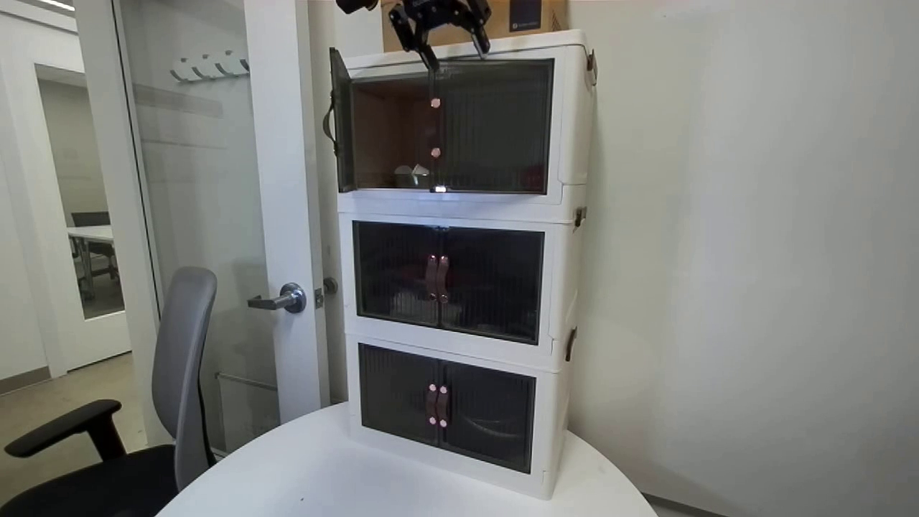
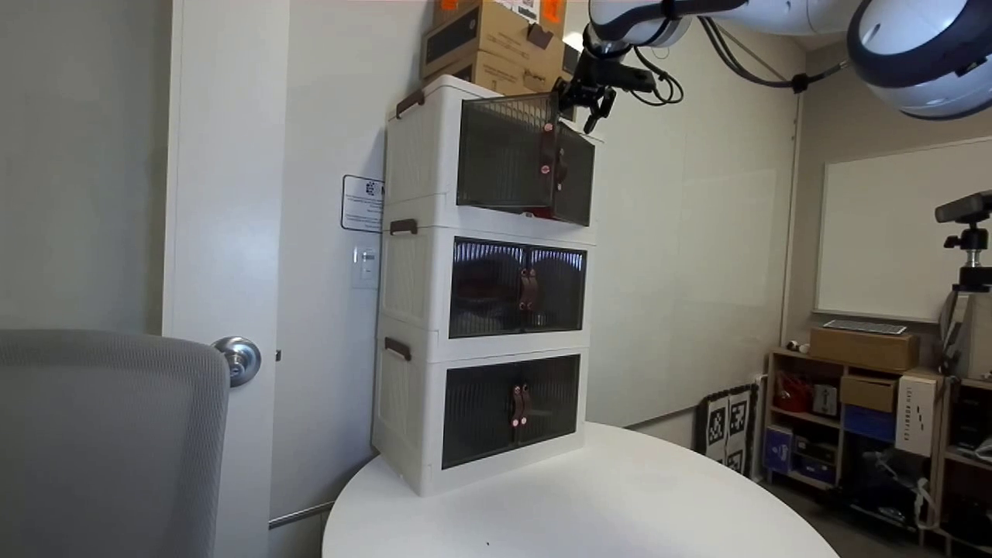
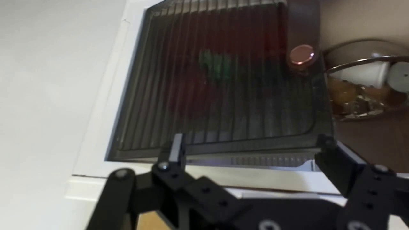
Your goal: Open the doors of the topmost shelf
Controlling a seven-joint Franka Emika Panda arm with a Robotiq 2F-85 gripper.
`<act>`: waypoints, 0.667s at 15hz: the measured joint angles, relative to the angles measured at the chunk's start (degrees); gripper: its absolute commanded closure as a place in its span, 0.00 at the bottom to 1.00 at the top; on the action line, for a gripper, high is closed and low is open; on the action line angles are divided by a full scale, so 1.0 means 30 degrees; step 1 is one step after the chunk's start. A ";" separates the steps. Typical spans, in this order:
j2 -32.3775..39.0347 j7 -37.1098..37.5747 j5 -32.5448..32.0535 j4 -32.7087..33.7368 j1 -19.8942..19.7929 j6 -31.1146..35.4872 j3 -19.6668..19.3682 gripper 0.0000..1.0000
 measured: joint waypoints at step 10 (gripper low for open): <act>0.1737 0.0542 -0.6149 0.3944 0.2273 -0.3104 -0.5365 0.00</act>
